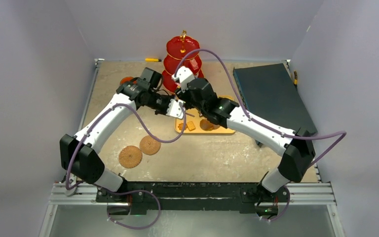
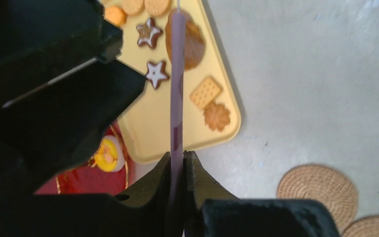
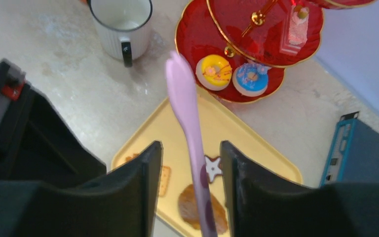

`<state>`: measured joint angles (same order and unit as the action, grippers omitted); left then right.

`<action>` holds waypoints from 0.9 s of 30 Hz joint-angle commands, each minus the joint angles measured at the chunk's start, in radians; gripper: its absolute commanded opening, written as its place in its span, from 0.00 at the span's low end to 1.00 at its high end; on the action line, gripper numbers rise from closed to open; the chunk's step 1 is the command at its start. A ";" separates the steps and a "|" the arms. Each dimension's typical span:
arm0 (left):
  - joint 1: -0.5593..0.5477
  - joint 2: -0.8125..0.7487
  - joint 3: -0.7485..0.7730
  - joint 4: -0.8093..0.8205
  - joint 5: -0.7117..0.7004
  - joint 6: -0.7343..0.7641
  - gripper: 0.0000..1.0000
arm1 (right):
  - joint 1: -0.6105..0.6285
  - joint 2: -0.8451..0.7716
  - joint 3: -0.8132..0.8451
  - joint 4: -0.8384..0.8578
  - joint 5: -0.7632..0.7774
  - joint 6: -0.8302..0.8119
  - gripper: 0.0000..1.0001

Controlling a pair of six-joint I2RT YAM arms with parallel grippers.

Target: Serve the afternoon tea

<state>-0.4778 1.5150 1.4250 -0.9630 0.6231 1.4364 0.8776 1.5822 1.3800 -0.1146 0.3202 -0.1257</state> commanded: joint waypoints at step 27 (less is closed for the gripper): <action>0.194 -0.316 -0.321 0.810 0.606 -1.394 0.00 | -0.630 -0.423 -0.273 0.594 -0.894 0.481 0.98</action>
<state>-0.2901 1.2369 1.0748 -0.2504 1.1503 0.0795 0.3458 1.2106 1.2385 0.2176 -0.3557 0.1627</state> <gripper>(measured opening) 0.090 0.977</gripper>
